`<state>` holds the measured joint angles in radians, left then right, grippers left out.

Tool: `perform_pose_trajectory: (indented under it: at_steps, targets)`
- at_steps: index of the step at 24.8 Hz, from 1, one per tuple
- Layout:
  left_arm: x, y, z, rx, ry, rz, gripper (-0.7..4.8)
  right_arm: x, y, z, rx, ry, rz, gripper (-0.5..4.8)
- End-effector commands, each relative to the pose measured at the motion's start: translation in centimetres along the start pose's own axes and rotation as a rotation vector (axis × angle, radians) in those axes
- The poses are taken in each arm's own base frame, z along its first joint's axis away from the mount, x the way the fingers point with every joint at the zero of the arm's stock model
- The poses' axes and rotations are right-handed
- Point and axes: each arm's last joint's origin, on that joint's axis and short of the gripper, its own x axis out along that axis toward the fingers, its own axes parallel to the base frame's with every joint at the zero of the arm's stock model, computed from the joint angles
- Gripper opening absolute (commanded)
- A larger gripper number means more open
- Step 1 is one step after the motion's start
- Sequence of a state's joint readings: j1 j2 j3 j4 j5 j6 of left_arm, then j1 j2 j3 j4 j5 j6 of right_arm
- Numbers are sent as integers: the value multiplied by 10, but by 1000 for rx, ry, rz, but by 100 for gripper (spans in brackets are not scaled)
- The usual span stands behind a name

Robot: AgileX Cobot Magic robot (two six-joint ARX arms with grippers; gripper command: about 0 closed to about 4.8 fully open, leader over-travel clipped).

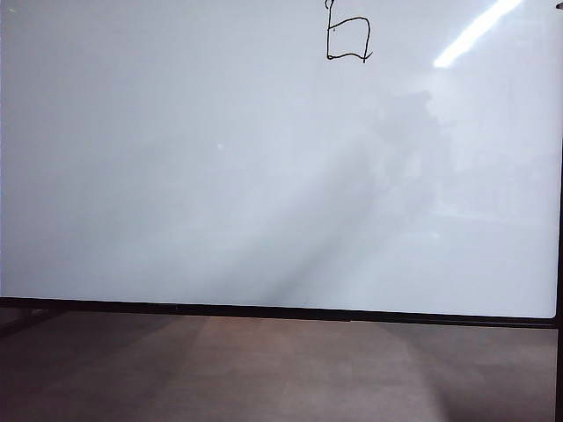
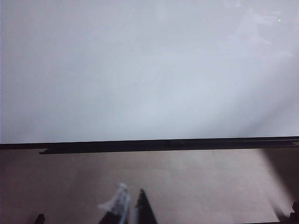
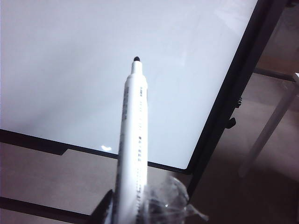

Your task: Reach to the right to find the marker pen, pick it up, and write the number 6 on the whiteboard.

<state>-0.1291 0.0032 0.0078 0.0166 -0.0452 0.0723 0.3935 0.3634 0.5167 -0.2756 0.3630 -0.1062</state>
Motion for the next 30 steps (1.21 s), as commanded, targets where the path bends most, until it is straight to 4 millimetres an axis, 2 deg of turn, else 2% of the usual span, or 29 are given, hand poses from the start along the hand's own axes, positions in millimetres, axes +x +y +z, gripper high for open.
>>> perform_pose_trajectory:
  at_steps: [1, 3, 7, 11, 17, 25, 30]
  targets:
    - [0, 0, 1, 2, -7, -3, 26, 0, 0, 2, 9, -21, -1, 54]
    - [0, 0, 1, 2, -7, -3, 26, 0, -2, -3, 16, -30, -25, 54]
    - [0, 0, 1, 2, -7, -3, 26, 2, -7, -28, 47, -93, -94, 54]
    - [0, 0, 1, 2, -7, -3, 26, 2, -9, -52, 59, -163, -63, 54]
    - [0, 0, 1, 2, -7, -3, 26, 0, -13, -83, 84, -180, -121, 54]
    - [0, 0, 1, 2, -7, -4, 26, 13, -10, -117, 80, -124, -134, 54]
    - [0, 0, 1, 2, -6, -3, 26, 13, -10, -117, 81, -125, -134, 54]
